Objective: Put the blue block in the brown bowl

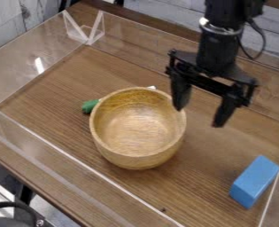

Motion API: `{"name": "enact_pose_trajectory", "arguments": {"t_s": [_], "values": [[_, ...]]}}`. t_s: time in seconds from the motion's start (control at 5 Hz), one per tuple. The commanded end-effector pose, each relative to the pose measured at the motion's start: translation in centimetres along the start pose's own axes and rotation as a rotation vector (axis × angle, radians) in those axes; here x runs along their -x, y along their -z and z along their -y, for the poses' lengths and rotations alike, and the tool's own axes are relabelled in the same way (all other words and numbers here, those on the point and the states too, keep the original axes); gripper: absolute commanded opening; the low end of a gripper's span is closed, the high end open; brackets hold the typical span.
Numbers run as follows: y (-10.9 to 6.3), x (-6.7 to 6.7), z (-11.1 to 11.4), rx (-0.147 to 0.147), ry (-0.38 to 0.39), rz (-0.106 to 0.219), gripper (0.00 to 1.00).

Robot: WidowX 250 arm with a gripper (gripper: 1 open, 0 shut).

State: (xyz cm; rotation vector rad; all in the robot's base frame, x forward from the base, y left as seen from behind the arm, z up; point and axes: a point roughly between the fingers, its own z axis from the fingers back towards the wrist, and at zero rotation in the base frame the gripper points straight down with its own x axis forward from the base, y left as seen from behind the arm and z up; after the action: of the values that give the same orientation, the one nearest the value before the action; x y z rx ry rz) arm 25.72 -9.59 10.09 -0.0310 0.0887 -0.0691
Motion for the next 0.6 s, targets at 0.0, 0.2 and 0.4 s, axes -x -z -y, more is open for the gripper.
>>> {"name": "enact_pose_trajectory", "arguments": {"t_s": [0.0, 0.2, 0.4], "values": [[-1.7, 0.3, 2.1, 0.029, 0.018, 0.106, 1.00], [-1.3, 0.4, 2.8, 0.037, 0.029, 0.108, 1.00], [-0.8, 0.5, 3.6, 0.043, 0.042, 0.114, 1.00]]}}
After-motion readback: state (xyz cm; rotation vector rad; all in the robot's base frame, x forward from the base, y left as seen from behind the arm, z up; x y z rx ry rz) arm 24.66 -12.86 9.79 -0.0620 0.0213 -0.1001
